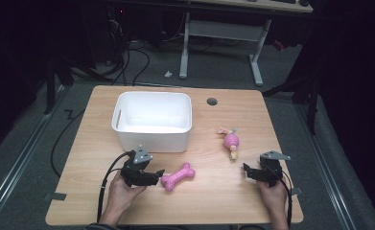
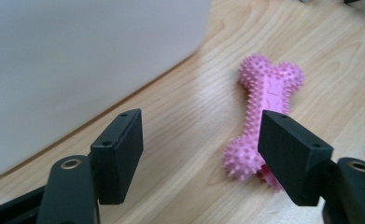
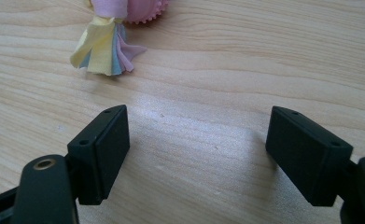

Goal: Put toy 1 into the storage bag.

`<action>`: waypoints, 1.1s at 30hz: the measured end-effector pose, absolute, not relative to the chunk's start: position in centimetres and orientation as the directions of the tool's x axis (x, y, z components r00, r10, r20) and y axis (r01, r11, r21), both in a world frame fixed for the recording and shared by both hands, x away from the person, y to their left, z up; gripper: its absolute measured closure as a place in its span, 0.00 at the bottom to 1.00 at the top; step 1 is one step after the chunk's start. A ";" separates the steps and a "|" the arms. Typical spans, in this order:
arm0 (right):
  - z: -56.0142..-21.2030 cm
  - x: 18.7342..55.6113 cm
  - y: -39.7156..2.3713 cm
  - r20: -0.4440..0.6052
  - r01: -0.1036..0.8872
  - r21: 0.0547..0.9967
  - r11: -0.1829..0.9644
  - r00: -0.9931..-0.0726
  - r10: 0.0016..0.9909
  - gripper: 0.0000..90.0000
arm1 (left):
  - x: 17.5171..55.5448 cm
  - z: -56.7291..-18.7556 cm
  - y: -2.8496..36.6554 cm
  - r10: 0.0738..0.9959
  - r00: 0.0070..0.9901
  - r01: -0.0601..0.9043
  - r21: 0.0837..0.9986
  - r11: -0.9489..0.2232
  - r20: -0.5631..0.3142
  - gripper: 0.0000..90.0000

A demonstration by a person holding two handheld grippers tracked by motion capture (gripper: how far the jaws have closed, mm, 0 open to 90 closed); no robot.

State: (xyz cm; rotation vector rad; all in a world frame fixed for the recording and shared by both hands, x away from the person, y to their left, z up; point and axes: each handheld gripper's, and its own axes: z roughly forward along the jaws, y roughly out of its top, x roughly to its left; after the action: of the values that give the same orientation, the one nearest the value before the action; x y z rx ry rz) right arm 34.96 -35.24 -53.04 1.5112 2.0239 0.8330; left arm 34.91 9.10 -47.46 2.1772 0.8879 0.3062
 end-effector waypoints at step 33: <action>-53.0 35.0 -35.3 -0.018 0.669 0.714 0.207 -0.278 0.960 0.24 | 36.1 -49.5 1.9 0.558 0.829 0.470 0.572 -0.673 -0.024 0.48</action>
State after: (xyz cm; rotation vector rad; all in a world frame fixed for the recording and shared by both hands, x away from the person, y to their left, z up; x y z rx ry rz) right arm 34.96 -35.26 -53.04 1.5092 2.0241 0.8338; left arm 36.09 1.85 -49.51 2.4310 0.7526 0.2037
